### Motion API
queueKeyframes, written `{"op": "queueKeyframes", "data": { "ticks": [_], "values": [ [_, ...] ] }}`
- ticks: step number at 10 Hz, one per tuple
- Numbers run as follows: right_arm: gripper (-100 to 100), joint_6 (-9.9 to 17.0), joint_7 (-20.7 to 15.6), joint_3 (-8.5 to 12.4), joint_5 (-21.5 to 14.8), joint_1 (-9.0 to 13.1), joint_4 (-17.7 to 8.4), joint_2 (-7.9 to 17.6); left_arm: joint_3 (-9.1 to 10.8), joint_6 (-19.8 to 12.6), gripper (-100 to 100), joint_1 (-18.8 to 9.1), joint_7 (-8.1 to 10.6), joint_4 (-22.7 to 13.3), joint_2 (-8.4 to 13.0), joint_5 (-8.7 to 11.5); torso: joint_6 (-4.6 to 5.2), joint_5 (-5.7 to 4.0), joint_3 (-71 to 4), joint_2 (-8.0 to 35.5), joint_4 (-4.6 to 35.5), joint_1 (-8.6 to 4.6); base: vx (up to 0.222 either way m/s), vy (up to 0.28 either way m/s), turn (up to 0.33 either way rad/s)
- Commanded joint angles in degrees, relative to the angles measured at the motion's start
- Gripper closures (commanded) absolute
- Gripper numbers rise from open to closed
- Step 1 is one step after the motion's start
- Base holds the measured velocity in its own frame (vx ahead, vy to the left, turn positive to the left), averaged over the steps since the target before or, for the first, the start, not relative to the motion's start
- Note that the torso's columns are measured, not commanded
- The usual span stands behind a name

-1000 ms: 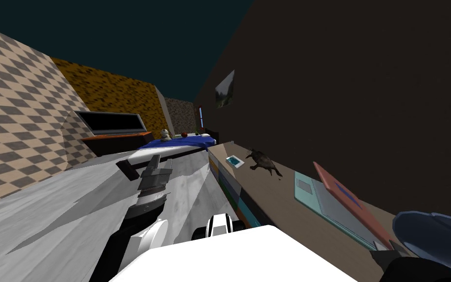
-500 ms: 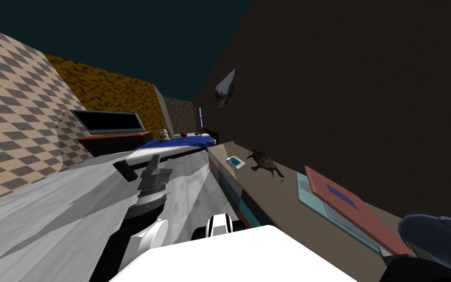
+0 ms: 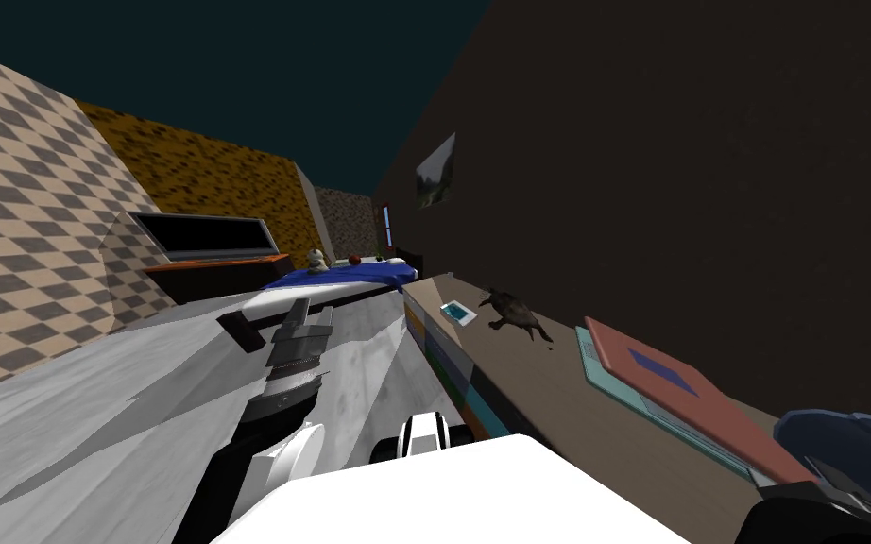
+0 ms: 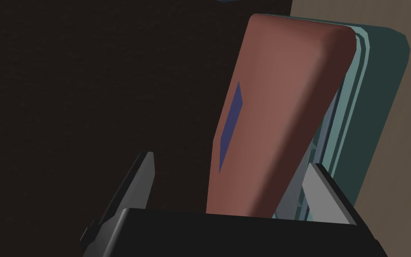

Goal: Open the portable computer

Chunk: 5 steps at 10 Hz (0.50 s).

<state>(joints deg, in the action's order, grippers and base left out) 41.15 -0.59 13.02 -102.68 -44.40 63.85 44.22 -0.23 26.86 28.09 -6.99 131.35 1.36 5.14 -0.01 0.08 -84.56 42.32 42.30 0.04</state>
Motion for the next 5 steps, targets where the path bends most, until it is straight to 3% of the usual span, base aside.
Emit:
{"op": "queueKeyframes", "data": {
  "ticks": [1,5],
  "values": [
    [0,0.0,0.0,-0.1,0.0,0.0,0.0,-0.1,0.00,0.0,0,0.0,0.00,0.0,0.0,0.0,0.01,-0.01,0.0,0.0,0.0,-0.07,0.000,0.000,0.000],
    [0,-0.3,0.0,-0.3,0.0,0.0,-0.1,-0.3,0.00,0.0,0,0.0,0.00,0.0,0.0,0.0,0.01,0.10,-0.1,0.0,0.0,0.15,0.000,0.000,0.000]
  ]
}}
